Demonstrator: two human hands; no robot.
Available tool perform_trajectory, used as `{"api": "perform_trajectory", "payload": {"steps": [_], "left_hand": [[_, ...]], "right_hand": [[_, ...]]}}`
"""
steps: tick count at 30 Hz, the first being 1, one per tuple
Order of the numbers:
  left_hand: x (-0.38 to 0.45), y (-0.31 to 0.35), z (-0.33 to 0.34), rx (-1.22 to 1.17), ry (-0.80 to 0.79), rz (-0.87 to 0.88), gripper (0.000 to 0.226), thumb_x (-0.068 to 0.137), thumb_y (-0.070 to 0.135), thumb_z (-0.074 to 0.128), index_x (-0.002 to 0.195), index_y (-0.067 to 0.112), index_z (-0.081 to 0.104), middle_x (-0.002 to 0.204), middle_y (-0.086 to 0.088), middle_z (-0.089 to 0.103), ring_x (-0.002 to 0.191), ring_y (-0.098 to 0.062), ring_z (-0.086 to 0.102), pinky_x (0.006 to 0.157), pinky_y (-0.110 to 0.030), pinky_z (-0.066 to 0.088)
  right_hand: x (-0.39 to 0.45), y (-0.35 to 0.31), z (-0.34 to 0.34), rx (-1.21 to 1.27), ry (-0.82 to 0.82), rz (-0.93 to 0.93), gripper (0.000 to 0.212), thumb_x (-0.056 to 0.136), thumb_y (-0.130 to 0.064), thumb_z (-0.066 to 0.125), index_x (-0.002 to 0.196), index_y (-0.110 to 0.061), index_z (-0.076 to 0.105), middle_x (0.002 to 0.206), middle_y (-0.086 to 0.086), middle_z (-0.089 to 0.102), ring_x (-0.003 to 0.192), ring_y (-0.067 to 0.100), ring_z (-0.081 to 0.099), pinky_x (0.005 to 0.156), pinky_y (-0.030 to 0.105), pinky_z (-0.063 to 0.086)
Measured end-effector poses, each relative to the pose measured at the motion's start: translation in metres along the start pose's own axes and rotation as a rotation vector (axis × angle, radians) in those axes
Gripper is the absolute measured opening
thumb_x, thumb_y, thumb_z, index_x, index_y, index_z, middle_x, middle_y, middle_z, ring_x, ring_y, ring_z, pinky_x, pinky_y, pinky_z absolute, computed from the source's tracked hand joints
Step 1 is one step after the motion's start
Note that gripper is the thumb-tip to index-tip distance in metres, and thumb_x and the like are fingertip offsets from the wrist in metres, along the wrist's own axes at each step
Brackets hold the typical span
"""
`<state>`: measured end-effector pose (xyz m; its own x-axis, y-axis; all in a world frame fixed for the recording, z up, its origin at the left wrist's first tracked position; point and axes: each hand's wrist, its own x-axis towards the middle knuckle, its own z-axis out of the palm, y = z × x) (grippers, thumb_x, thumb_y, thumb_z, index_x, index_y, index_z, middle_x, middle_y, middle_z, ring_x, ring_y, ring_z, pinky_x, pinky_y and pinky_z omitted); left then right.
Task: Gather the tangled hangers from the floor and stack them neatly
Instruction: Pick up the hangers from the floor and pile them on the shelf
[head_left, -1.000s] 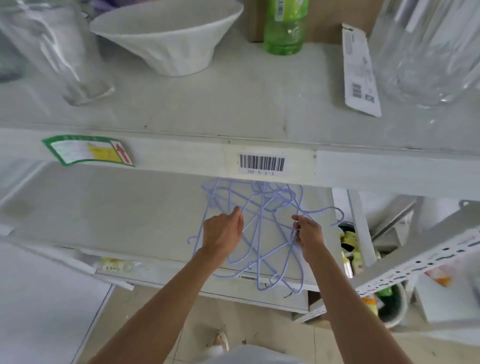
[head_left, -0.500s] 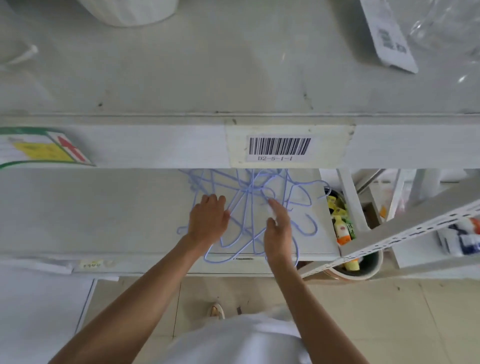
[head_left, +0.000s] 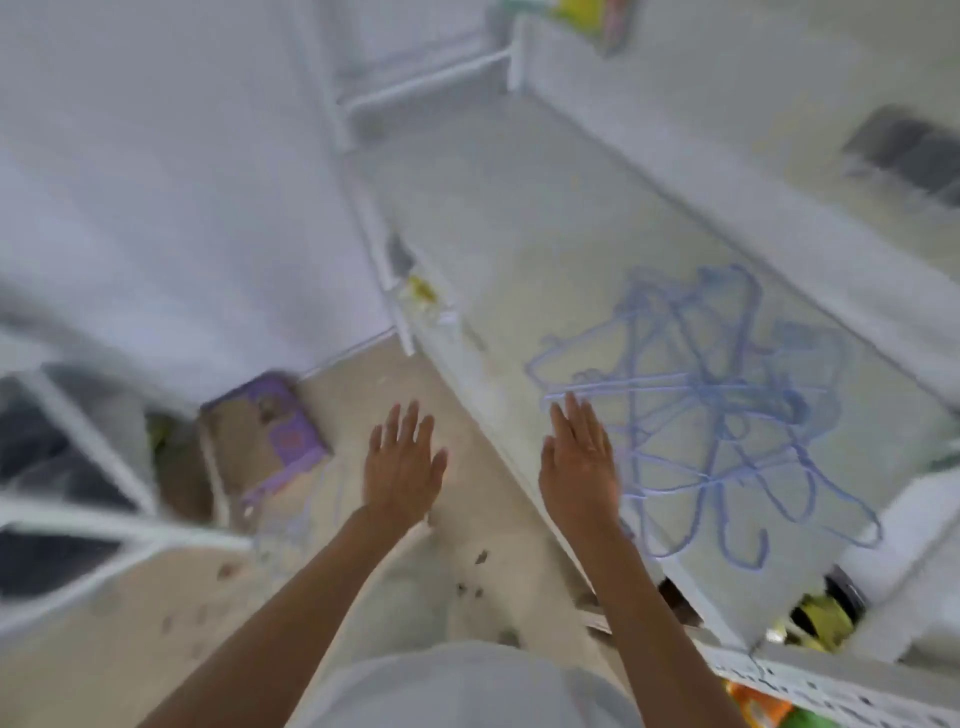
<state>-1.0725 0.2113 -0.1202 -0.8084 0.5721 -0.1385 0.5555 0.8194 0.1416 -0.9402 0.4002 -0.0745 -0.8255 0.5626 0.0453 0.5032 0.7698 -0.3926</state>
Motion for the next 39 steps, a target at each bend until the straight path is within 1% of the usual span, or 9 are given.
{"api": "perform_trajectory", "payload": {"steps": [9, 15, 19, 21, 23, 25, 29, 35, 39], "left_hand": [[-0.259, -0.116, 0.043, -0.113, -0.260, -0.673, 0.063, 0.105, 0.054, 0.030, 0.158, 0.021, 0.031, 0.171, -0.006, 0.022, 0.158, -0.028, 0.017, 0.125, -0.048, 0.019], [-0.313, -0.202, 0.043, -0.239, -0.270, -0.800, 0.062, 0.107, 0.050, 0.030, 0.160, 0.019, 0.024, 0.172, -0.005, 0.018, 0.158, -0.027, 0.014, 0.126, -0.047, 0.020], [-0.324, -0.267, 0.057, -0.259, -0.336, -0.773, 0.062, 0.107, 0.048, 0.030, 0.161, 0.018, 0.023, 0.172, -0.006, 0.016, 0.158, -0.028, 0.012, 0.127, -0.047, 0.018], [-0.328, -0.294, 0.069, -0.285, -0.349, -0.758, 0.061, 0.107, 0.049, 0.030, 0.160, 0.019, 0.025, 0.172, -0.006, 0.017, 0.158, -0.028, 0.013, 0.126, -0.046, 0.020], [-0.326, -0.318, 0.085, -0.255, -0.368, -0.728, 0.060, 0.106, 0.050, 0.028, 0.158, 0.021, 0.029, 0.171, -0.005, 0.020, 0.158, -0.026, 0.015, 0.125, -0.045, 0.022], [-0.329, -0.334, 0.097, -0.285, -0.453, -0.729, 0.060, 0.106, 0.051, 0.027, 0.158, 0.022, 0.029, 0.171, -0.005, 0.020, 0.158, -0.026, 0.015, 0.125, -0.045, 0.022], [-0.315, -0.374, 0.124, -0.341, -0.514, -0.796, 0.059, 0.106, 0.049, 0.030, 0.158, 0.020, 0.029, 0.171, -0.005, 0.020, 0.158, -0.027, 0.016, 0.125, -0.045, 0.022], [-0.251, -0.431, 0.235, -0.568, -0.554, -1.063, 0.053, 0.102, 0.041, 0.044, 0.149, 0.018, 0.042, 0.156, -0.005, 0.045, 0.141, -0.026, 0.043, 0.110, -0.042, 0.040], [-0.198, -0.451, 0.356, -0.662, -0.564, -1.049, 0.048, 0.101, 0.038, 0.044, 0.144, 0.018, 0.046, 0.142, -0.007, 0.056, 0.130, -0.027, 0.051, 0.105, -0.042, 0.045]], "right_hand": [[-0.078, -0.167, 0.074, -0.095, -0.423, -0.554, 0.058, 0.109, -0.038, 0.039, 0.158, -0.009, 0.040, 0.171, 0.012, 0.026, 0.159, 0.029, 0.023, 0.127, 0.043, 0.023], [-0.124, -0.243, 0.127, -0.267, -0.548, -0.781, 0.059, 0.110, -0.037, 0.016, 0.158, -0.010, 0.037, 0.171, 0.013, 0.023, 0.160, 0.030, 0.017, 0.127, 0.044, 0.020], [-0.140, -0.265, 0.156, -0.271, -0.677, -0.744, 0.066, 0.106, -0.033, 0.002, 0.157, -0.010, 0.037, 0.170, 0.010, 0.025, 0.160, 0.027, 0.018, 0.127, 0.042, 0.021], [-0.147, -0.282, 0.169, -0.183, -0.691, -0.643, 0.059, 0.109, -0.031, 0.017, 0.152, -0.005, 0.048, 0.164, 0.015, 0.039, 0.154, 0.030, 0.034, 0.124, 0.043, 0.031], [-0.145, -0.299, 0.181, -0.171, -0.726, -0.628, 0.052, 0.106, -0.029, 0.033, 0.127, -0.002, 0.073, 0.138, 0.017, 0.068, 0.128, 0.032, 0.066, 0.103, 0.046, 0.056], [-0.140, -0.310, 0.200, -0.219, -0.800, -0.635, 0.063, 0.110, -0.027, 0.023, 0.107, -0.006, 0.083, 0.117, 0.013, 0.079, 0.109, 0.029, 0.077, 0.087, 0.040, 0.065], [-0.115, -0.324, 0.277, -0.332, -0.911, -0.644, 0.041, 0.110, -0.028, 0.034, 0.133, -0.015, 0.065, 0.146, 0.005, 0.061, 0.131, 0.029, 0.060, 0.104, 0.038, 0.052], [-0.075, -0.306, 0.467, -0.495, -1.117, -0.579, 0.034, 0.107, -0.031, 0.038, 0.125, -0.017, 0.063, 0.133, 0.004, 0.061, 0.123, 0.028, 0.060, 0.099, 0.036, 0.048], [-0.052, -0.286, 0.604, -0.572, -1.174, -0.469, 0.032, 0.105, -0.029, 0.039, 0.120, -0.011, 0.059, 0.120, 0.010, 0.064, 0.116, 0.032, 0.062, 0.094, 0.039, 0.051]]}}
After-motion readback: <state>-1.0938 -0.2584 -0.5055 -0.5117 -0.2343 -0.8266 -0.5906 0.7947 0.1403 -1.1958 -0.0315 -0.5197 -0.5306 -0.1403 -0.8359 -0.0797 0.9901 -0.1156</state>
